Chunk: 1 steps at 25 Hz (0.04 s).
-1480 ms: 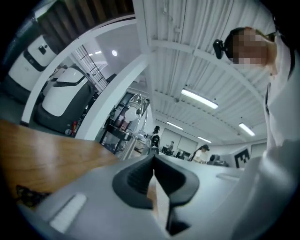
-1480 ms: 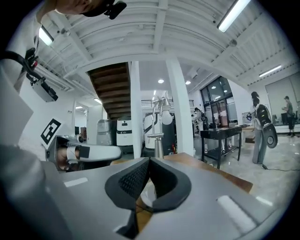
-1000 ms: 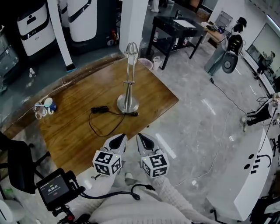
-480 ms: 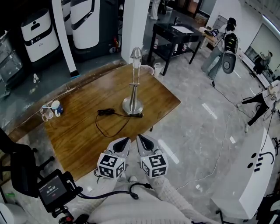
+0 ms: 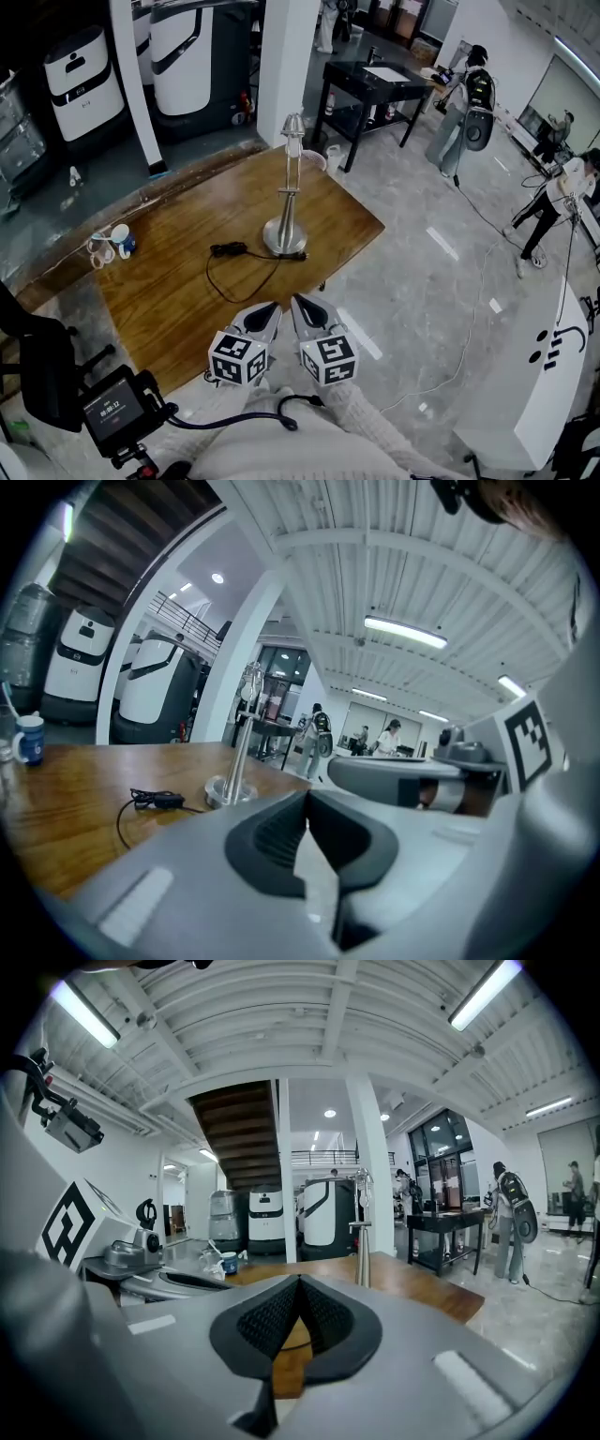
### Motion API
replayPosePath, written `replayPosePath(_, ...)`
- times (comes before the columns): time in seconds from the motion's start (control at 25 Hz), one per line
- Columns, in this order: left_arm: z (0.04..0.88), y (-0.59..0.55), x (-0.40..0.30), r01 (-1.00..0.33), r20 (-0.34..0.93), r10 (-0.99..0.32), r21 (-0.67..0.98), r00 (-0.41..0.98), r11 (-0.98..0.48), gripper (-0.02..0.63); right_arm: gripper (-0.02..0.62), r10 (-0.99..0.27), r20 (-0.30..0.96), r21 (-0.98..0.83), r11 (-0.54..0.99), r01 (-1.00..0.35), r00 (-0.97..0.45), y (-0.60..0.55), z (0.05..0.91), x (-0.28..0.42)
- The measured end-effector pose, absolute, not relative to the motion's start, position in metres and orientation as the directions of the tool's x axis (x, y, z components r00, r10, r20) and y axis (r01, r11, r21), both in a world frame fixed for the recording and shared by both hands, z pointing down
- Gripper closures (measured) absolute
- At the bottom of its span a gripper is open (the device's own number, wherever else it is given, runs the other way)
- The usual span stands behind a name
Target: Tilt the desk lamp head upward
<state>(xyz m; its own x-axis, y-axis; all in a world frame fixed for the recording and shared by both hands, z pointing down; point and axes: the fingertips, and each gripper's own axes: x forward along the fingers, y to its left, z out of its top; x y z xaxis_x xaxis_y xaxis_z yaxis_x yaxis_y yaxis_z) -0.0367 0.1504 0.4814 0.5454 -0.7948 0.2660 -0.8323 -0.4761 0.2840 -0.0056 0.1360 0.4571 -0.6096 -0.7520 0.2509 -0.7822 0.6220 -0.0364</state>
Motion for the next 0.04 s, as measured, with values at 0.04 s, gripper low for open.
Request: replayPosePath(0.04, 0.4825, 0.1509, -0.0380, -0.831, 0.268, -0.792, 0.286, 0.548, -0.477, 0.598, 0.598, -0.751, 0.250, -0.033, 0.624, -0.781, -0.611, 0.1364, 0.4567, -0.0075)
